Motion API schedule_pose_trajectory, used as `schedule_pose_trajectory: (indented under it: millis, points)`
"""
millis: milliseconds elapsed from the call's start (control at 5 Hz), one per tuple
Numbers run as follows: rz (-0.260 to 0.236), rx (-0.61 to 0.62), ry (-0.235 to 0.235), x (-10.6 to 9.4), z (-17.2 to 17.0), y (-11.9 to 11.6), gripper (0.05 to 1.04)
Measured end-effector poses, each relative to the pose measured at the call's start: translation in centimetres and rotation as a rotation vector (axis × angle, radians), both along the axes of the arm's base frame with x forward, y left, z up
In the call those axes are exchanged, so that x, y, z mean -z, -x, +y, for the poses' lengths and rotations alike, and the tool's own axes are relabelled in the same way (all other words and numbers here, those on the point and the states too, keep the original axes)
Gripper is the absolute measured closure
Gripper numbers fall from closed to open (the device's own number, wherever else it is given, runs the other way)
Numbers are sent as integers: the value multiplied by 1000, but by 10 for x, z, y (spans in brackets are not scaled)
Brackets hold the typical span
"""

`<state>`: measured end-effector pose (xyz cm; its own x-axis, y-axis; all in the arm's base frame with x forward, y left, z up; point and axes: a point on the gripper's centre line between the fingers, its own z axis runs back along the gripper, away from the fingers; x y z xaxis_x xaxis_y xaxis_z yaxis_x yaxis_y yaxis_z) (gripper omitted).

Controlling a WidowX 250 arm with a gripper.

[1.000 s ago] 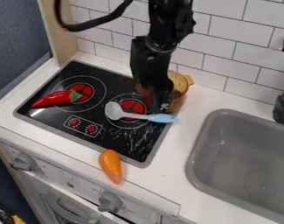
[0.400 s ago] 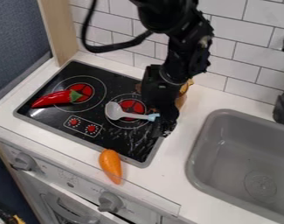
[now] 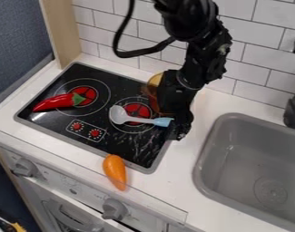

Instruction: Put the blue ladle in between the two burners

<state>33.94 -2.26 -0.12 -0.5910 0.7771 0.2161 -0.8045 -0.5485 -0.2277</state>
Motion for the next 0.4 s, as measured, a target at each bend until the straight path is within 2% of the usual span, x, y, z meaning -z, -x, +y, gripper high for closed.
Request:
schedule_pose_trajectory:
  millis: [400]
  points:
    - [38,-12,-21,12,7,-16,83]
